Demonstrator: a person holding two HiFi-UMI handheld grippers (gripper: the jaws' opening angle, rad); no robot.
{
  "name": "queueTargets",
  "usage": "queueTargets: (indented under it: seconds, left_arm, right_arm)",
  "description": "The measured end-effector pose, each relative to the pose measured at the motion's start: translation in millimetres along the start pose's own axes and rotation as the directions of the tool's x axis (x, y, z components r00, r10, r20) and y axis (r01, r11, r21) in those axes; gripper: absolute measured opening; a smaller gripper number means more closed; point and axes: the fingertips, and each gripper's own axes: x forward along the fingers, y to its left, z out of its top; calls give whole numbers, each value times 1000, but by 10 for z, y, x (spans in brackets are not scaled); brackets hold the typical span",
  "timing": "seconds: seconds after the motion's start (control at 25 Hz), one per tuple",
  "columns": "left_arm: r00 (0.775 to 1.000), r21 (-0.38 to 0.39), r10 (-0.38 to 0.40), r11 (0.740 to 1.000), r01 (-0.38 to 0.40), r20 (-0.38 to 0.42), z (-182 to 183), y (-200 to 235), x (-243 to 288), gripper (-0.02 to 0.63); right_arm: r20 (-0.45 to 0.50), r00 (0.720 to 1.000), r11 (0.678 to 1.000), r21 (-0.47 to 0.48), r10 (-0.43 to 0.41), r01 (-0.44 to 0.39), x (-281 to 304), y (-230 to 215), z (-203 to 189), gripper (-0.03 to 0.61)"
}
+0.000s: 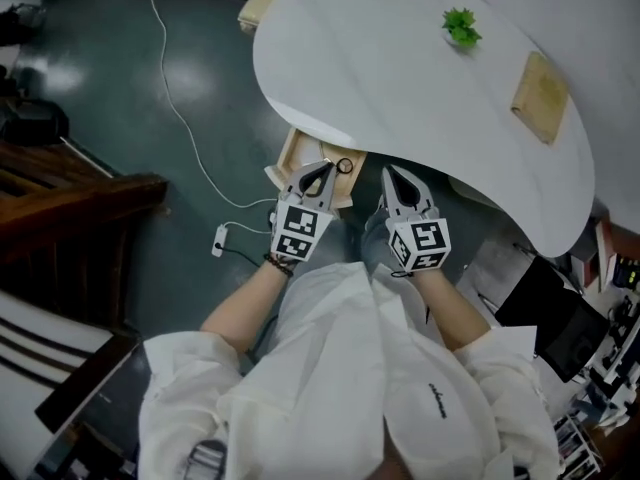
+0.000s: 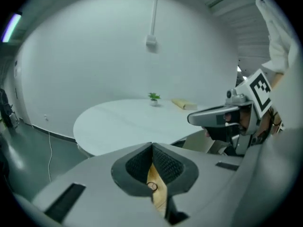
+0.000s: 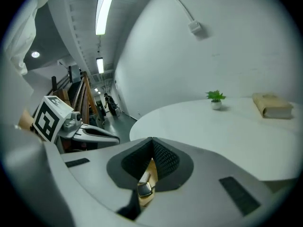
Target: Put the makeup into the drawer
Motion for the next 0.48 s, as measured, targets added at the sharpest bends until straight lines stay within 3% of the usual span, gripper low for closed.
queueTargets:
  seconds: [0.2, 0.48]
  left_arm:
    - [981, -24, 37, 999, -33, 191, 810, -63, -382, 26]
    - [912, -26, 103, 995, -101, 398, 1663, -39, -883, 26]
  right_arm:
    - [114, 992, 998, -11, -53, 55, -428, -108, 585, 18]
    - [238, 963, 991, -17, -125, 132, -1007, -260, 1106, 18]
